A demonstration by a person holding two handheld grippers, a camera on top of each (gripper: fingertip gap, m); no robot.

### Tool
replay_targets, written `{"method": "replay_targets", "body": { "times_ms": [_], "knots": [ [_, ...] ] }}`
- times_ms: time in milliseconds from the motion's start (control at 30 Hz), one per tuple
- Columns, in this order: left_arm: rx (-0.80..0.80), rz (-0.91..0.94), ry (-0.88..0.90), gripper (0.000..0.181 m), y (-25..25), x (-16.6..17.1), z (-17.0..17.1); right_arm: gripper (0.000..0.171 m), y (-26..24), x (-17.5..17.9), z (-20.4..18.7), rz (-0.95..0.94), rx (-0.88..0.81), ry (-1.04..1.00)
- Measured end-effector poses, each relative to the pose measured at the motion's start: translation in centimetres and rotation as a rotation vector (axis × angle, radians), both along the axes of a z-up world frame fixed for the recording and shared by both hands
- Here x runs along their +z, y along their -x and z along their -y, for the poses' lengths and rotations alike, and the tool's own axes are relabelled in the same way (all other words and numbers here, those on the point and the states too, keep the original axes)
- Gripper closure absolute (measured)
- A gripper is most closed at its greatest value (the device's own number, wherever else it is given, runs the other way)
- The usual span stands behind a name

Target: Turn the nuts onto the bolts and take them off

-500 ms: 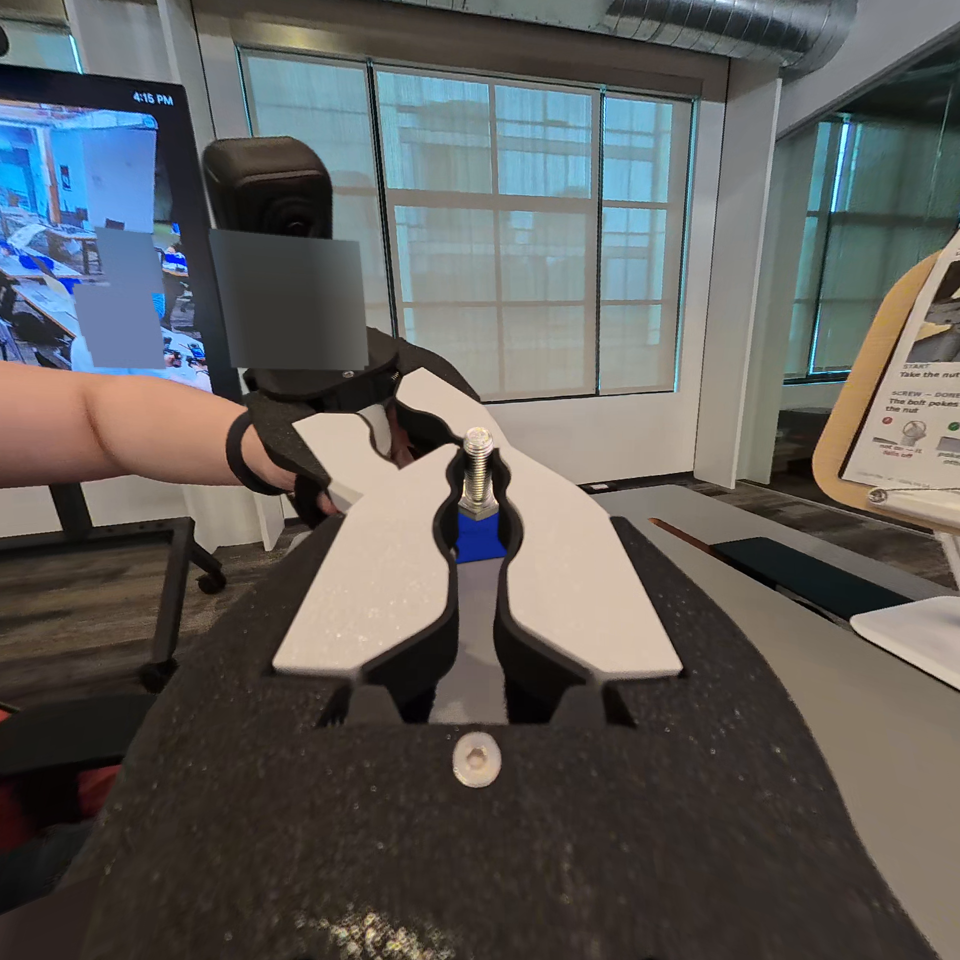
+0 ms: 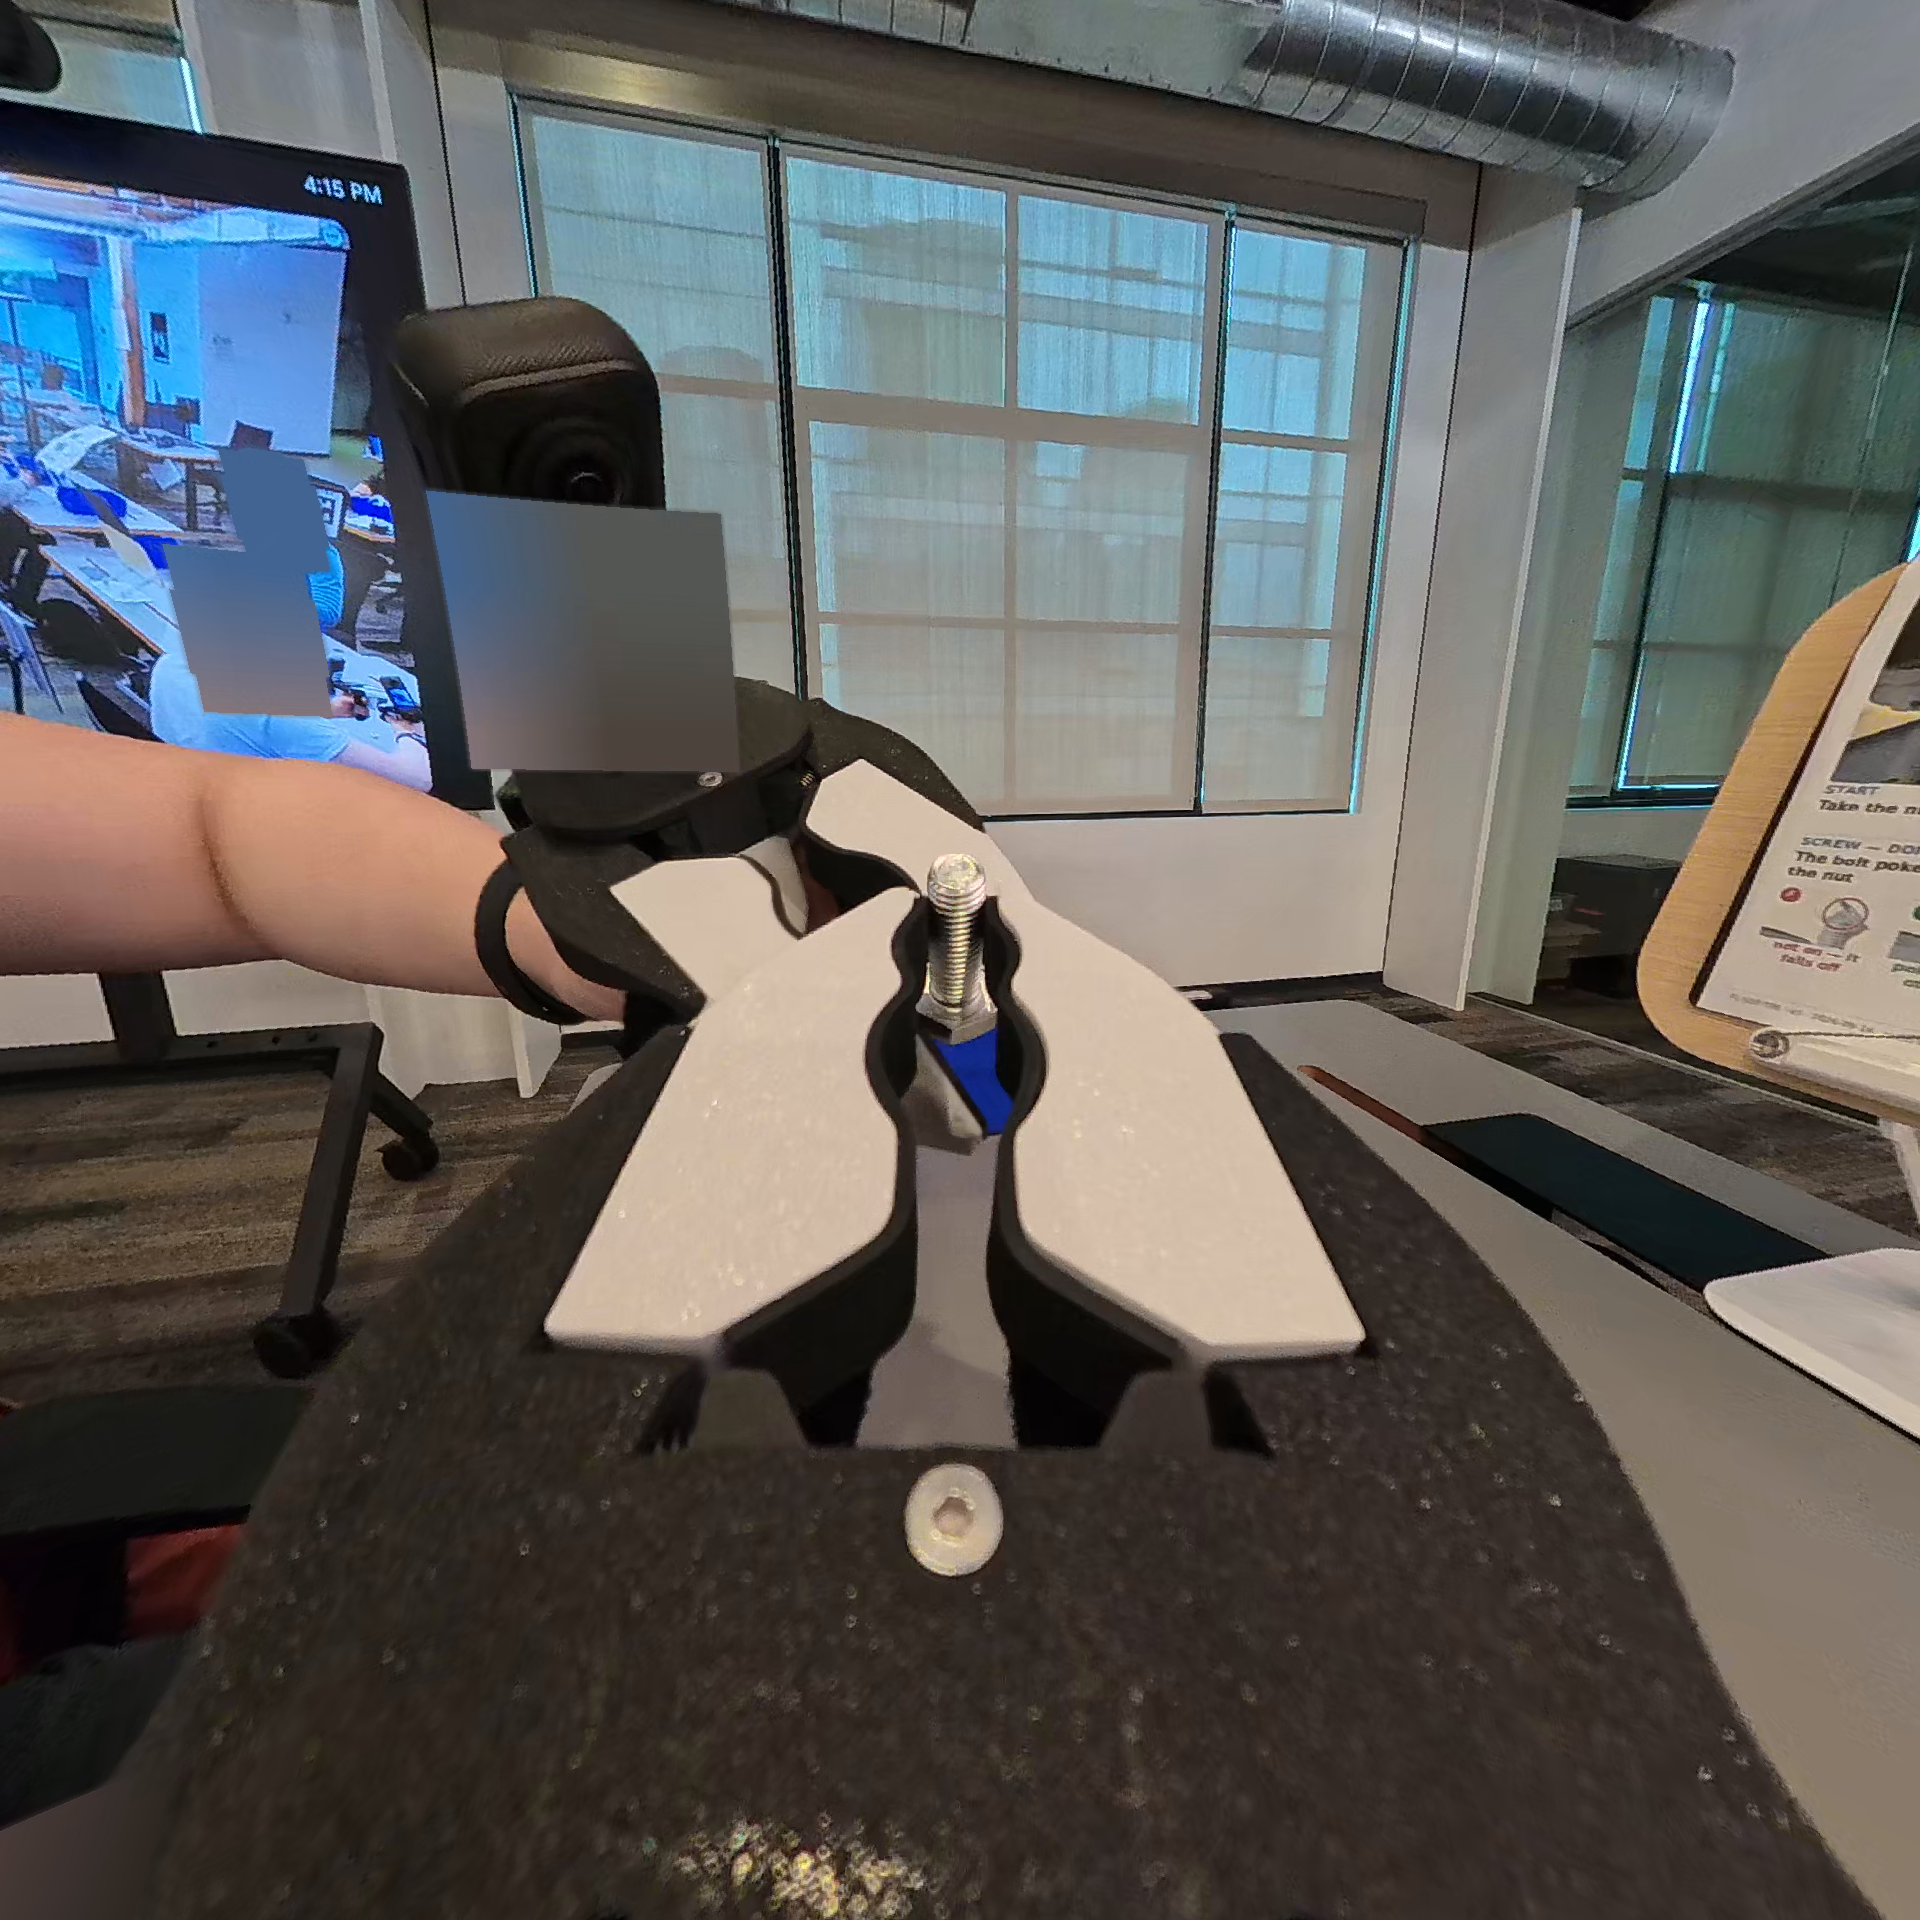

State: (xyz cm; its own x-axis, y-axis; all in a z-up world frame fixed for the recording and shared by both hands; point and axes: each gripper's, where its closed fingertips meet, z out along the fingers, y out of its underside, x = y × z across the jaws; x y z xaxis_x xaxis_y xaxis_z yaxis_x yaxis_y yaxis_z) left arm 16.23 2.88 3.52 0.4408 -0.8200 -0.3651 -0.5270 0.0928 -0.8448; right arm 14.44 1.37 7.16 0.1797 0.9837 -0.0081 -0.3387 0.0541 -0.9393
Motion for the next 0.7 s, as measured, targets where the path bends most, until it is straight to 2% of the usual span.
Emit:
{"method": "replay_targets", "body": {
  "times_ms": [400, 533, 633, 700],
  "knots": [
    [0.013, 0.019, -0.001, 0.162, -0.1, -0.1, -0.1, 0.162, -0.1, 0.0, 0.0, 0.01, -0.029, -0.023],
    [0.009, 0.023, 0.019, 0.162, -0.1, -0.9, 0.1, 0.156, -1.2, 0.7, -0.3, -0.033, -0.055, -0.023],
    [-0.001, 0.017, 0.014, 0.162, 0.0, -1.6, 0.4, 0.153, -1.6, 0.3, -0.6, 0.04, -0.067, -0.037],
    [-0.004, 0.024, 0.015, 0.162, 0.1, -1.8, 0.6, 0.145, -1.9, -0.1, -0.2, 0.091, -0.016, -0.032]
  ]
}}
